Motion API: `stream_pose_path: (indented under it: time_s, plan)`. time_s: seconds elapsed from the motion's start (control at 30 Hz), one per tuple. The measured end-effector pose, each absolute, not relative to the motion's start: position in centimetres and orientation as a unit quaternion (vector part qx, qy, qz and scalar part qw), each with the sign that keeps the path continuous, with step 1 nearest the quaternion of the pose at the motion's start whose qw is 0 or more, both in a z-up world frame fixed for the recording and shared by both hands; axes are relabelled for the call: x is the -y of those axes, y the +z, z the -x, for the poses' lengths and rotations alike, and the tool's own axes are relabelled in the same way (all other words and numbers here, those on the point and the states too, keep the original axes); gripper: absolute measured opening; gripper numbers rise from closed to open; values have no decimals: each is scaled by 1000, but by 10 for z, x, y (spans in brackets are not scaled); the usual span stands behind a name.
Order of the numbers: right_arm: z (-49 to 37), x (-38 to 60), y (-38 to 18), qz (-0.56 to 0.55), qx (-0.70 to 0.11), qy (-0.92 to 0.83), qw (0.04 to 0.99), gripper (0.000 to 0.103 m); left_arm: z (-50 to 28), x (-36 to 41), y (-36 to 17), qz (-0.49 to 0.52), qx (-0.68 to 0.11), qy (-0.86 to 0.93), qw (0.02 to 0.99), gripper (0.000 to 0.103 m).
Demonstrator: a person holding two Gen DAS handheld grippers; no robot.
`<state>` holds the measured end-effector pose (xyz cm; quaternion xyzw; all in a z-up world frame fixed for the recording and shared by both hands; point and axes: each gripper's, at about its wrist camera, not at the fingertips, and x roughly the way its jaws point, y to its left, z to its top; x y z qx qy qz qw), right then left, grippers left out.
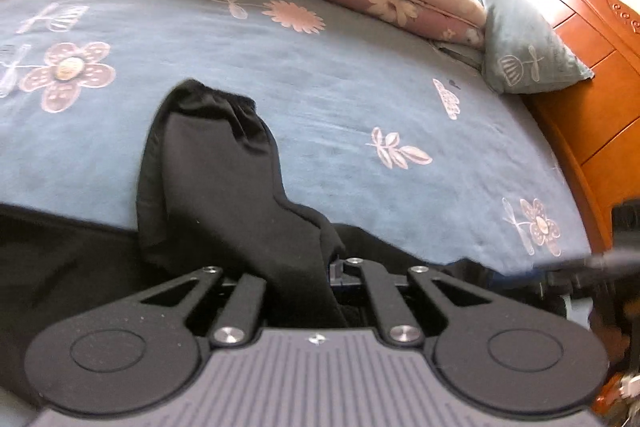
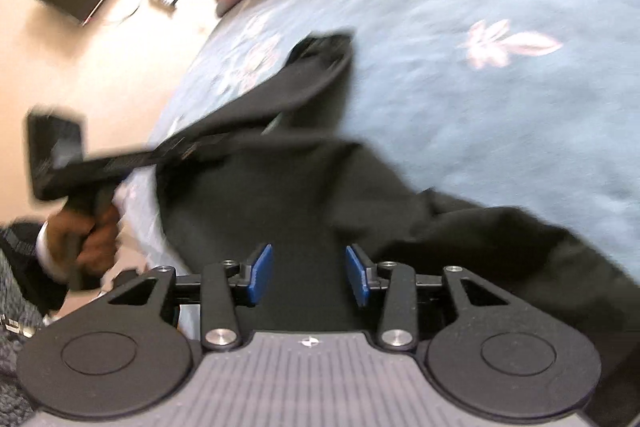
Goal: Fold clothes
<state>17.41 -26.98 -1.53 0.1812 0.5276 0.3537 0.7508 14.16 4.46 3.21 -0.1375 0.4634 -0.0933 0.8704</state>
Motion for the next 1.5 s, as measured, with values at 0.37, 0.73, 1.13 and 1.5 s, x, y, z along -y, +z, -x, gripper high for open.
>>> stream_pose_path:
  time_s: [0.37, 0.73, 1.13, 1.5]
  plan:
    - [-215, 259, -23, -59, -505, 265, 819, 46, -90, -52, -19, 100, -535, -74, 836, 5]
    - [-227, 166, -58, 90, -518, 357, 772, 45, -96, -62, -55, 91, -549, -76, 828, 9]
    - [-248, 114, -89, 319, -475, 324, 753, 47, -101, -76, -59, 91, -554, -83, 823, 26]
    - [-254, 174, -50, 212, -505, 265, 794, 48, -88, -114, -35, 80, -598, -80, 793, 47]
